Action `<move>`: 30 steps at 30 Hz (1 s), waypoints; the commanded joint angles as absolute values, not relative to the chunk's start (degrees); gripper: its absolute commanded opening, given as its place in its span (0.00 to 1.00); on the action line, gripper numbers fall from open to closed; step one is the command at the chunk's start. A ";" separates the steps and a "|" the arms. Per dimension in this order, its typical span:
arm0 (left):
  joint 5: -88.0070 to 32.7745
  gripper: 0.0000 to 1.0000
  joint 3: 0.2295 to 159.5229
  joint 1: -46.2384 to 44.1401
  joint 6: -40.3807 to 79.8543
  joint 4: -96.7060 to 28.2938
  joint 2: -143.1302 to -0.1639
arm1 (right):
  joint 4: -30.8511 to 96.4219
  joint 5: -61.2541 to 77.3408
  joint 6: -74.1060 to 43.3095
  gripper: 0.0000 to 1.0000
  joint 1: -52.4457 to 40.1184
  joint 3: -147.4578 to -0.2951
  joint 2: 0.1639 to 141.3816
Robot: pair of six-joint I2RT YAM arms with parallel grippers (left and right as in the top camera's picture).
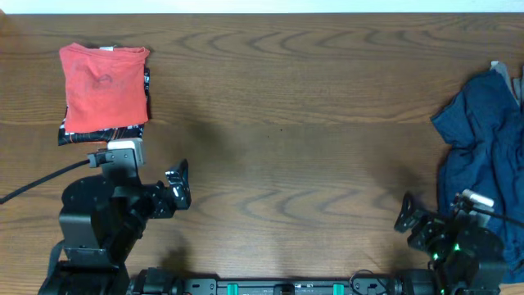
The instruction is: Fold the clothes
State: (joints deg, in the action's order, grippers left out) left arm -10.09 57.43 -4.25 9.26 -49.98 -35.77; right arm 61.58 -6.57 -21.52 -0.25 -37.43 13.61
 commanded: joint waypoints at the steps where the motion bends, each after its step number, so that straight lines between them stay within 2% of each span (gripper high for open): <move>1: -9.78 0.98 57.06 -4.32 10.17 -50.09 -35.97 | 65.10 -7.68 -22.26 0.99 -0.78 -36.95 13.34; 15: -9.78 0.98 57.06 -4.32 10.17 -50.09 -35.97 | 65.30 -7.70 -22.90 0.99 -0.78 -36.93 13.28; 19: -9.78 0.98 57.06 -4.32 10.17 -50.09 -35.97 | 64.03 -7.75 -21.50 0.99 -0.38 -35.90 8.10; 24: -9.78 0.98 57.06 -4.32 10.17 -50.09 -35.97 | 53.56 -6.79 -13.54 0.99 -0.38 -29.32 0.64; 30: -9.78 0.98 57.06 -4.32 10.17 -50.09 -35.97 | 36.36 -4.23 -7.40 0.99 -0.40 -20.34 0.30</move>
State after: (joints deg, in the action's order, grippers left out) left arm -10.09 57.30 -4.25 9.26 -50.09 -35.94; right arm 40.84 -5.80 -13.06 -0.25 -23.73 0.69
